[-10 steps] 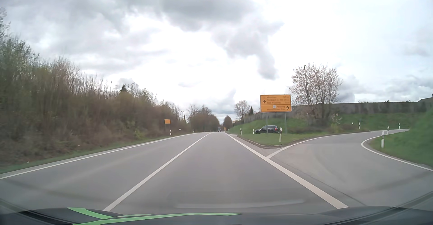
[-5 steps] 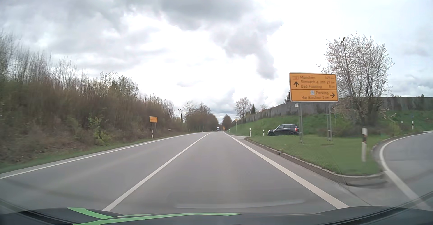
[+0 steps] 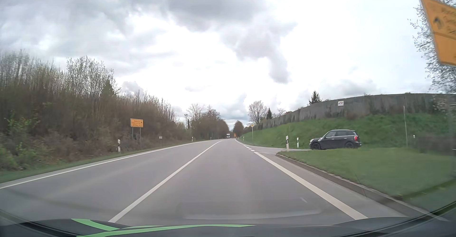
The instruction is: Follow the waypoints while adhering to traffic rules and regulations
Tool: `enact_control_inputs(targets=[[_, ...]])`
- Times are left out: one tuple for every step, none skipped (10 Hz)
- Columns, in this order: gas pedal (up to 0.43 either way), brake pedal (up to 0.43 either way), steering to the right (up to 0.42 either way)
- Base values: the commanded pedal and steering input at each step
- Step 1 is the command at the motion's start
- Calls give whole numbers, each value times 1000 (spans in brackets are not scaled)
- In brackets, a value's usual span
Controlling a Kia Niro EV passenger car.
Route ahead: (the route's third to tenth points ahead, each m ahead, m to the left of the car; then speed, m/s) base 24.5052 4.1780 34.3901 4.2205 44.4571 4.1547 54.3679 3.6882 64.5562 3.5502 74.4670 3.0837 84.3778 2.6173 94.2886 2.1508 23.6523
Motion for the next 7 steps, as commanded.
enact_control_inputs(targets=[[220, 0, 2], [220, 0, 2], [220, 0, 2], [220, 0, 2], [220, 0, 2], [220, 0, 2], [220, 0, 1]])
